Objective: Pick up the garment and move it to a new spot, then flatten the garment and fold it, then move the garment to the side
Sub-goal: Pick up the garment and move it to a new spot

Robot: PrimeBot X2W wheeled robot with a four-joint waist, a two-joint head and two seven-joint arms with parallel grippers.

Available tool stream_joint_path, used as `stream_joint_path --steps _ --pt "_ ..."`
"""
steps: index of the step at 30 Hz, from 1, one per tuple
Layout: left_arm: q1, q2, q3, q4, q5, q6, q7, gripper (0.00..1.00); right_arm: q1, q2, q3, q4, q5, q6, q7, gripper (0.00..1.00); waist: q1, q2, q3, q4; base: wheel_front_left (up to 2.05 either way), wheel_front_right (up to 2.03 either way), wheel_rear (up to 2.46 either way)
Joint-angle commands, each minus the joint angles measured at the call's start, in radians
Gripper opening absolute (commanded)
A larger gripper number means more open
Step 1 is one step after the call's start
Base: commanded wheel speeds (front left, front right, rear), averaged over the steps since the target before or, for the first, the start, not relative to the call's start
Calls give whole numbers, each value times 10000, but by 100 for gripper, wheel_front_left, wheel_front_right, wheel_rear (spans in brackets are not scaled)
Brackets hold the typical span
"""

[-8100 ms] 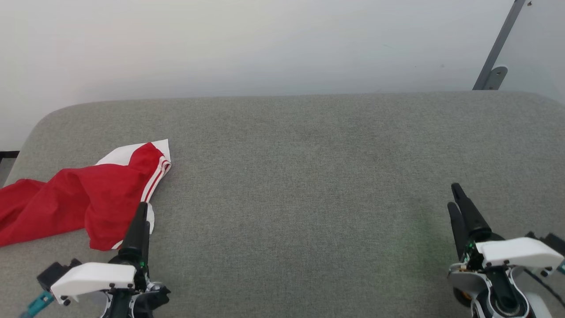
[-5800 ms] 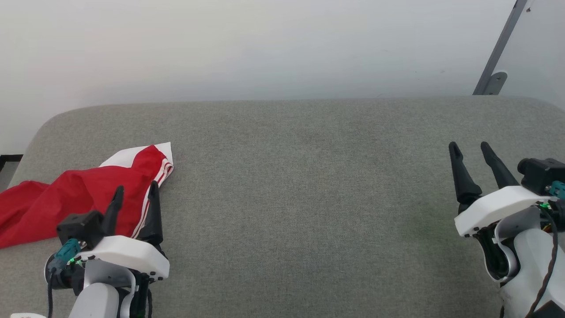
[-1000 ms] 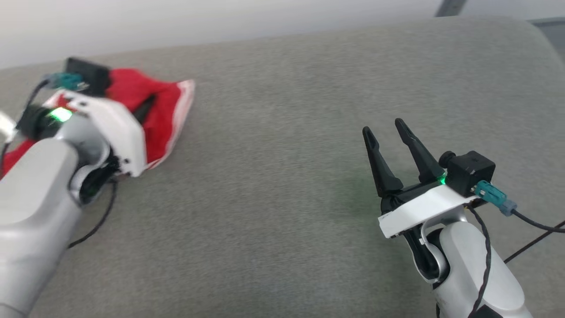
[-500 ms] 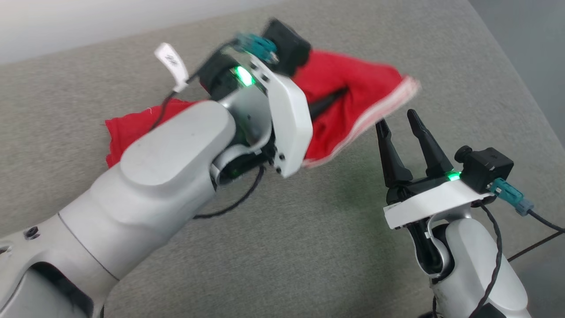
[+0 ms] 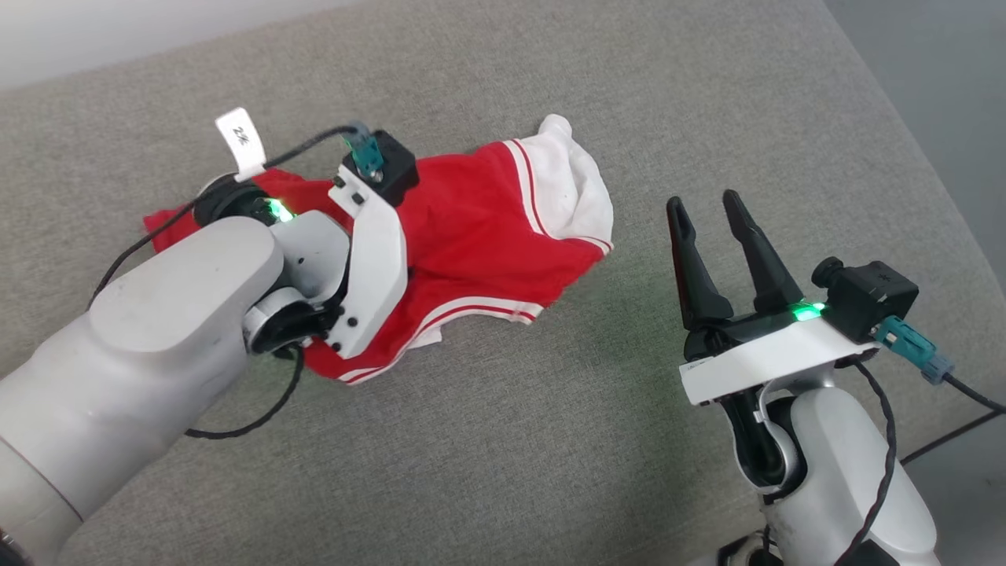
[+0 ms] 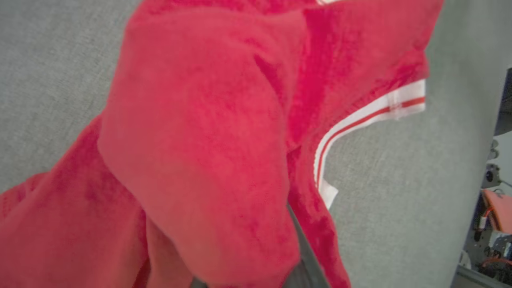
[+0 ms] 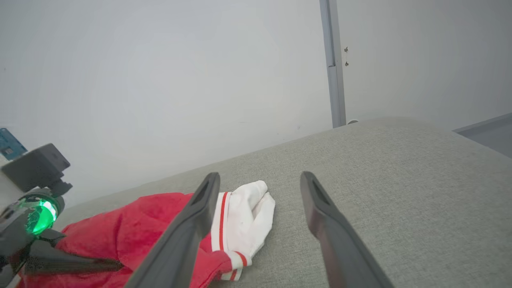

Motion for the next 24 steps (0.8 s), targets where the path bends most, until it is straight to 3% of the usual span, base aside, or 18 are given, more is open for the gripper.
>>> stream_joint_path --steps 1,10,19,21,23,24 --pt "157 75 -19 28 422 27 216 0 -15 43 101 -68 190 1 -45 100 0 0 157 -90 0 0 0" --pt "426 -116 -126 796 1584 40 802 0 -210 40 230 -197 696 1 -45 100 0 0 824 -509 0 0 0" --pt "897 -150 -243 1113 1807 55 886 3 -226 43 191 -183 691 1 -45 100 0 0 941 -460 0 0 0" --pt "839 -153 -228 1084 1892 55 750 30 -261 37 156 -149 581 1 -45 100 0 0 834 -312 0 0 0" --pt "729 -173 -190 1019 1939 53 558 100 -255 37 100 -92 440 1 -45 100 0 0 672 -111 0 0 0" --pt "658 -196 -166 949 1940 52 416 100 -250 38 67 -59 367 1 -45 100 0 0 578 6 0 0 0"
